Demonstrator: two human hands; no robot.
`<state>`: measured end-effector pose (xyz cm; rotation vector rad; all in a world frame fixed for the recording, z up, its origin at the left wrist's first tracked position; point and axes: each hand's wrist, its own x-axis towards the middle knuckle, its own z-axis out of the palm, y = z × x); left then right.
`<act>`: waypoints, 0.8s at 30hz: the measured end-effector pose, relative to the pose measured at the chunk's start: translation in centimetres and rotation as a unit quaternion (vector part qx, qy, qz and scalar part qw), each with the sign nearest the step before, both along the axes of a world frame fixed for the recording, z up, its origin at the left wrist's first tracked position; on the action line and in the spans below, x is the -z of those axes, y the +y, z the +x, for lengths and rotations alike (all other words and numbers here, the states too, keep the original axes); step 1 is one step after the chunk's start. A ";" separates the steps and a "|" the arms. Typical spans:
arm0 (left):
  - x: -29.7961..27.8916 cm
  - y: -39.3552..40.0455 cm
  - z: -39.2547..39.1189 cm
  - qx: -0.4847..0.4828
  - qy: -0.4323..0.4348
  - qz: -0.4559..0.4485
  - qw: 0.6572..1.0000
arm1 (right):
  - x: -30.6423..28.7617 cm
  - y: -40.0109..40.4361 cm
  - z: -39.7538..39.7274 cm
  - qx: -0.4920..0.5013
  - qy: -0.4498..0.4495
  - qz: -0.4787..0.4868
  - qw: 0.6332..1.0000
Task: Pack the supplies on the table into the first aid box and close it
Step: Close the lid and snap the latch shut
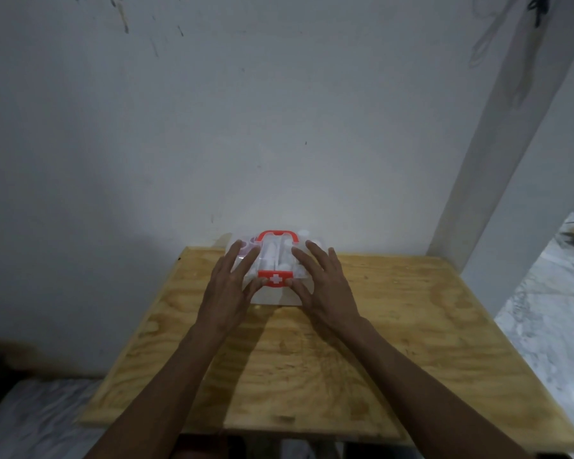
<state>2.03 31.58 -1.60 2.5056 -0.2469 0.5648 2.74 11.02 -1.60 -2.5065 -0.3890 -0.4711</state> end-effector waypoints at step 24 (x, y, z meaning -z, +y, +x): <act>-1.9 -0.9 6.4 -0.001 0.050 -0.074 0.996 | -1.8 -0.6 6.5 0.019 0.072 0.129 0.989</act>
